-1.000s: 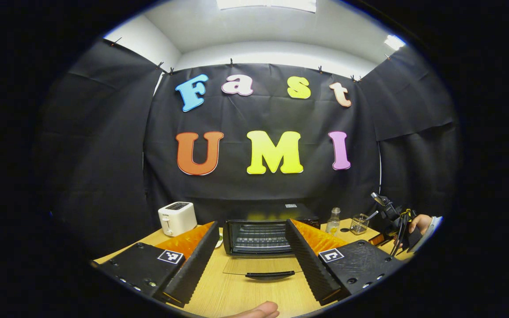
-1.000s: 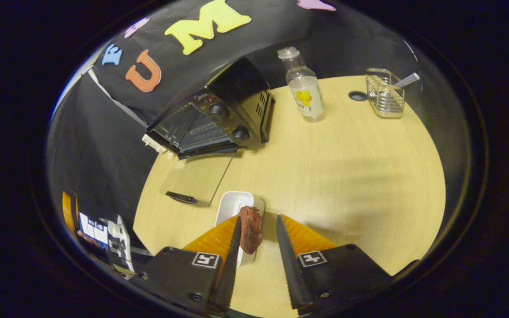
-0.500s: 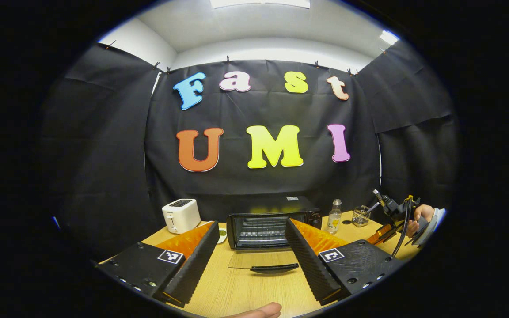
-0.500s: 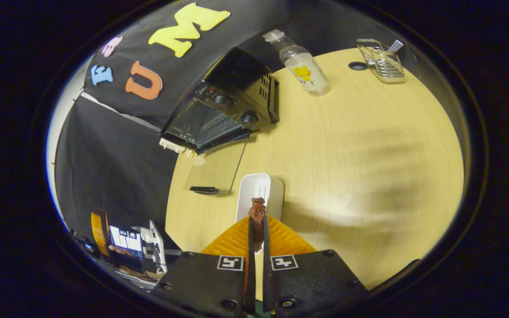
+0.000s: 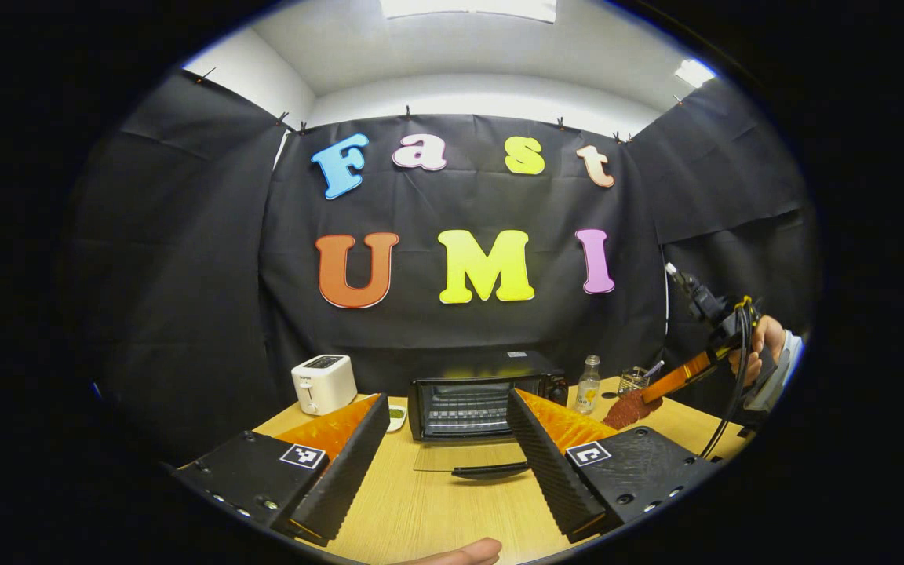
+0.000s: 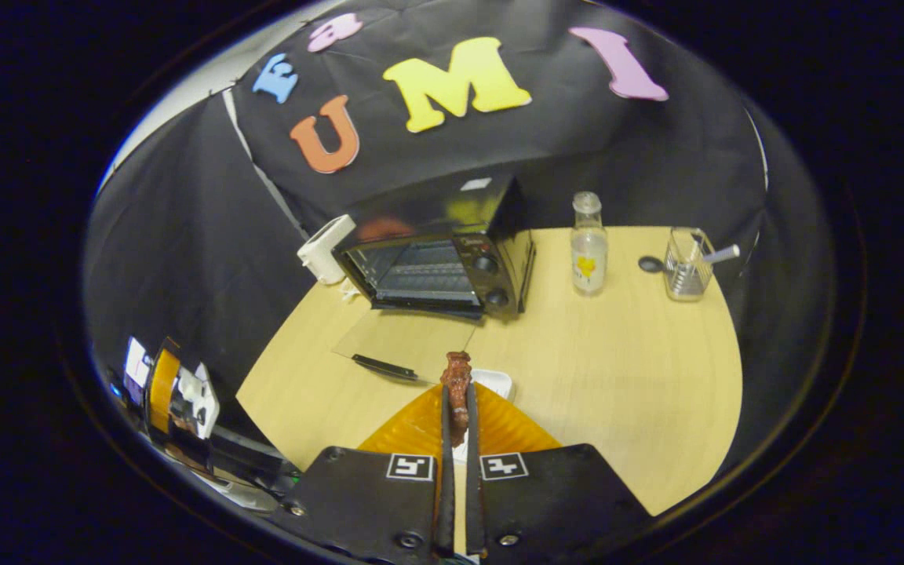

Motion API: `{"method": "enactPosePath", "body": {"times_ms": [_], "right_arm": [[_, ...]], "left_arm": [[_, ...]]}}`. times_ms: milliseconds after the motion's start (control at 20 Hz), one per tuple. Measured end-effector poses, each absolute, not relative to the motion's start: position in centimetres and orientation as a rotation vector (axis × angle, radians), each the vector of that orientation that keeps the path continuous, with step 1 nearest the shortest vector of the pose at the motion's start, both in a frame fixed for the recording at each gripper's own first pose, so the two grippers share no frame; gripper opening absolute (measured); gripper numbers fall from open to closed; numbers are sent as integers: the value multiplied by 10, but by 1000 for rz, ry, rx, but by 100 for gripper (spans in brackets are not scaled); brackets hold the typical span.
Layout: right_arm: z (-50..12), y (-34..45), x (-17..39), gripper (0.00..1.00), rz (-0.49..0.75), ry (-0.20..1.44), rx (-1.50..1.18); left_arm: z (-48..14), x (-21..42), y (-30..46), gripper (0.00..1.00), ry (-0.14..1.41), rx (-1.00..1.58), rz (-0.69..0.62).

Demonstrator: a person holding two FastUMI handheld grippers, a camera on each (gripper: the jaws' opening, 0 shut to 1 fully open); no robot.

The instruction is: Open the electric oven with the left hand, put the food in, and close the electric oven.

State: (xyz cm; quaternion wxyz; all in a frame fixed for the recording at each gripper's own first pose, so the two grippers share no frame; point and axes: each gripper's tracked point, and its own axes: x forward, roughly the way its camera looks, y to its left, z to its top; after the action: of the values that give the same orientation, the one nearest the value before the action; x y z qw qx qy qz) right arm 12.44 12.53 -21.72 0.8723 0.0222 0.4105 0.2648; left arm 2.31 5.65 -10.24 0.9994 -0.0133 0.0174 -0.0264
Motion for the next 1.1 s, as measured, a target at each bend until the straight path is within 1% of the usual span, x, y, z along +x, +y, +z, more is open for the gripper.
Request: {"method": "enactPosePath", "body": {"times_ms": [200,400,500,700,900,1100], "right_arm": [[-210,170,125,9,558,762,-123],[-227,229,140,8,548,680,-297],[-236,261,149,8,550,643,-325],[-263,312,175,8,536,610,-278],[-284,340,219,8,459,581,-165],[-311,357,259,9,374,617,95]], "left_arm": [[-108,18,75,96,34,-17,-33],[-119,17,85,95,52,-39,-21],[-127,18,91,96,69,-44,-17],[-144,18,101,96,101,-31,-8],[-160,18,121,96,128,-5,30],[-175,20,136,96,158,-26,58]]}}
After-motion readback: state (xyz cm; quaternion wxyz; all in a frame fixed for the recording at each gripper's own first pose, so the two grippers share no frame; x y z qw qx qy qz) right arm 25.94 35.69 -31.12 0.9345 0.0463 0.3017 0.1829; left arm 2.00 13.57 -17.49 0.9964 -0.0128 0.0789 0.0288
